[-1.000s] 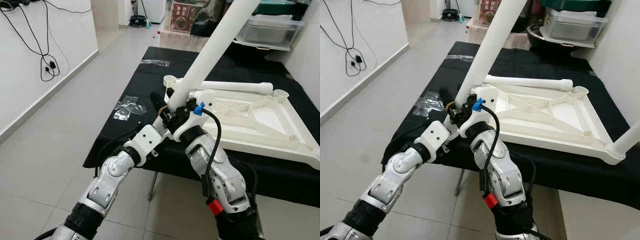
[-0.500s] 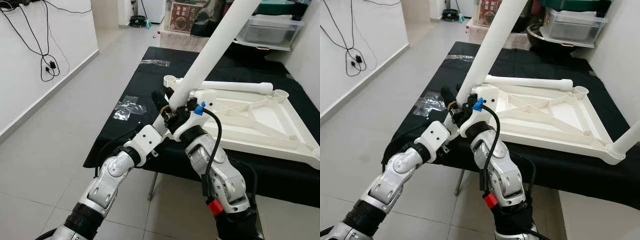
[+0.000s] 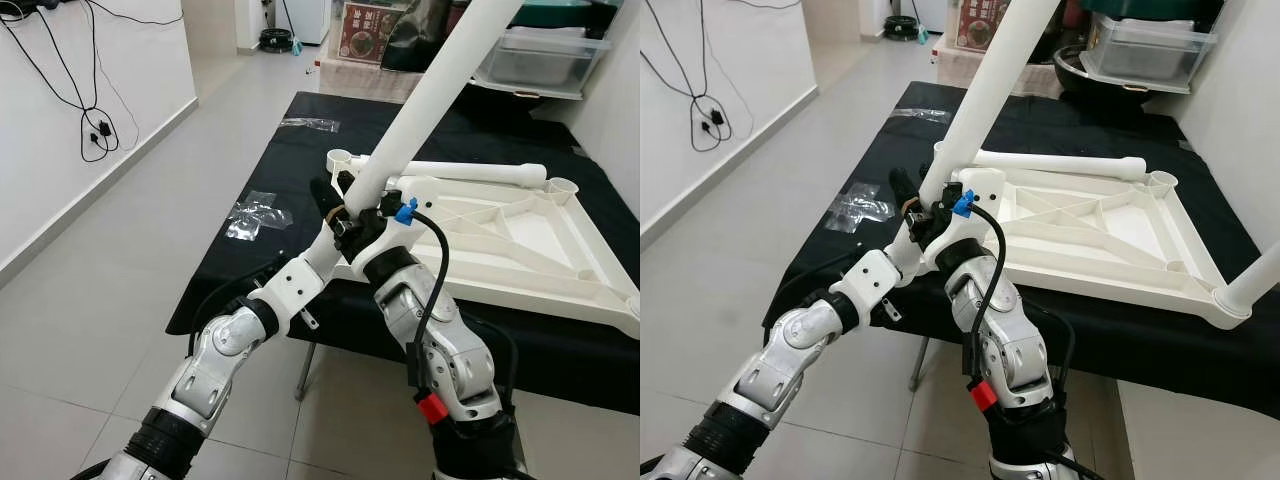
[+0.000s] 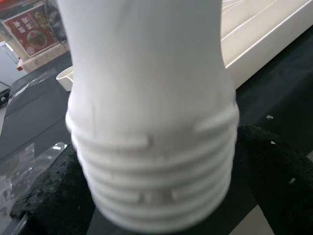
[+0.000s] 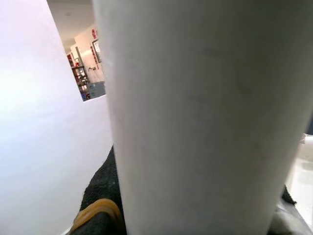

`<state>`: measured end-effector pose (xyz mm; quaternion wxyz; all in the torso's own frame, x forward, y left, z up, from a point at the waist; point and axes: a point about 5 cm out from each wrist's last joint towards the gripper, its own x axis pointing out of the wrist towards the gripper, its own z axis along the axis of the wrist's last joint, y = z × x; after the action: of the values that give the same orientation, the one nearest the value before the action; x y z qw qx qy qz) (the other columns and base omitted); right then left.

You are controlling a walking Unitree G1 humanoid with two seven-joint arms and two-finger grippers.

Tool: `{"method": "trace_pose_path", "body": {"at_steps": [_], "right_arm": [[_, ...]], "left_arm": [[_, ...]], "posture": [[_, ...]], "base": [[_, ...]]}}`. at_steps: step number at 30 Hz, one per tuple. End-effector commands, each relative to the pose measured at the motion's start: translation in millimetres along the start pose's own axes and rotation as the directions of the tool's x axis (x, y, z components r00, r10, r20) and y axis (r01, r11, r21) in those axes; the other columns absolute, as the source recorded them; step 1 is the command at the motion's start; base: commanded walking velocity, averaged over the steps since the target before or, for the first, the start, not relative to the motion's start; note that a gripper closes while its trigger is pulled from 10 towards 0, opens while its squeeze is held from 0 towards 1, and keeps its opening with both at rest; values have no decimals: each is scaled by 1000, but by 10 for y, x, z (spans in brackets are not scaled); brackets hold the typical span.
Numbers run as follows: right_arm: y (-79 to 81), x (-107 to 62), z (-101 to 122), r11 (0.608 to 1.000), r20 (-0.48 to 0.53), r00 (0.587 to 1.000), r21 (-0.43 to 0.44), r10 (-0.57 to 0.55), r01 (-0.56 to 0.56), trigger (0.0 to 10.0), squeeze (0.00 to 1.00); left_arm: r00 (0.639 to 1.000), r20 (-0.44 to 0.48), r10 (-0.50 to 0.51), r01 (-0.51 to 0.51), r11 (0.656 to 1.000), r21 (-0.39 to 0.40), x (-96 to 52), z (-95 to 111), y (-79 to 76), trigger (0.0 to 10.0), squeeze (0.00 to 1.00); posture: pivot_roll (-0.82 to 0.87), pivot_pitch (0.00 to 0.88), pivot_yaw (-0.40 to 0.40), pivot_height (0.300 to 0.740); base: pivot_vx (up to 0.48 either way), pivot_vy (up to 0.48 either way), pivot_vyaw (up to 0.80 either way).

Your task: Building children table

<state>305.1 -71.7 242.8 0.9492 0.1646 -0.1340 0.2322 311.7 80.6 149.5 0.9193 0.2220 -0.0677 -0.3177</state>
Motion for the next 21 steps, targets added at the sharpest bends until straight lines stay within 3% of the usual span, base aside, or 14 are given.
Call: {"method": "trace_pose_path", "body": {"at_steps": [1,6,7,8,9,18,21], "right_arm": [[-69,32,82,1000,42,999,-7,-27,27,0,0],[-337,30,157,988,72,989,-76,-132,137,0,0],[-406,15,166,980,76,984,-104,-163,170,8000,0],[-449,5,171,974,78,980,-122,-182,190,8000,0],[-498,-10,175,968,83,976,-133,-202,212,10000,0],[-583,-114,106,958,72,972,-168,-225,234,10000,0],[-574,-147,53,955,65,973,-187,-221,230,10000,0]], "left_arm": [[999,-47,2,-3,1000,-22,-86,-90,-8,10000,0],[996,-81,37,-40,998,-43,-325,-190,-43,10000,0],[996,-72,51,-56,997,-56,-384,-177,-71,10000,0],[996,-64,62,-66,996,-64,-420,-165,-87,10000,0],[995,-53,80,-83,994,-66,-466,-139,-105,10000,0],[971,8,238,-236,965,-111,-649,58,-139,10000,0],[938,2,346,-341,923,-179,-713,136,-154,10000,0]], "posture": [[39,38,-75,740],[45,29,-78,740],[51,18,-81,740],[51,18,-81,740],[55,18,-80,740],[65,5,-84,740],[65,0,-88,740]], "base": [[0,0,0],[0,0,0],[0,0,0],[0,0,0],[0,0,0],[0,0,0],[0,0,0]]}}
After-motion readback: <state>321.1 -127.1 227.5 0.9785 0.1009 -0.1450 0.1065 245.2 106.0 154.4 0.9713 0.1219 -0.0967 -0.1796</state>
